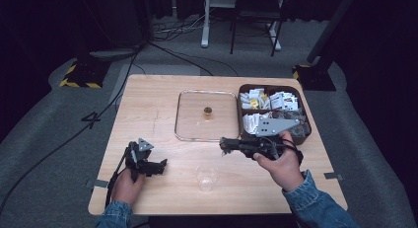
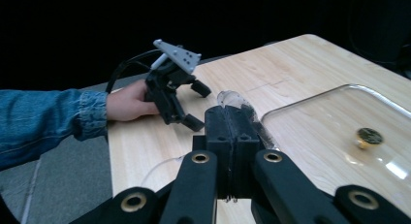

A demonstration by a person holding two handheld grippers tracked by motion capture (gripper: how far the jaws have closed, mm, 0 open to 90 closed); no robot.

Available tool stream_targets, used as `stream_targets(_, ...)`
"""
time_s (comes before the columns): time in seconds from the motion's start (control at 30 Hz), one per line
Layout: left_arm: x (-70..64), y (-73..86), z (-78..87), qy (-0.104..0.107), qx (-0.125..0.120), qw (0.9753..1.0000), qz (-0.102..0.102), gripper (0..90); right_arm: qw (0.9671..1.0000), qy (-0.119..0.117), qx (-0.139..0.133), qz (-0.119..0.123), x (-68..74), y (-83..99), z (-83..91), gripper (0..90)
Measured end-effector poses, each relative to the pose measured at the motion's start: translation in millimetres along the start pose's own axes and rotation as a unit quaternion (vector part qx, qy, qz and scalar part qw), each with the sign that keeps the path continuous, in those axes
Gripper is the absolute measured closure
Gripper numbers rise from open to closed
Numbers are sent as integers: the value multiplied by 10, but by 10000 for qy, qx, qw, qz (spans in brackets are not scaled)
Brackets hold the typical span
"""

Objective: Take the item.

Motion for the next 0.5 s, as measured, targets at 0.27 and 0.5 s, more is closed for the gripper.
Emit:
stream_targets(0.27, 1, 4, 3, -4, -10, 10000, 5, 0, 9993, -339, 150, 2, 122, 90, -241, 900)
stream_targets(0.5, 5, 0, 0, 5, -4, 10000, -17, 0, 9981, -519, 324, -71, 204, 225, -391, 900)
Point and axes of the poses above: each handheld gripper's, and its own axes: z roughly backward along the jaws, y roughly out of its underside, x roughly to its left, the point moved 3 cm from there along -z, roughly forward along the jaws, and after that the axes turned 3 degrees about -x, right-handed, at the moved point
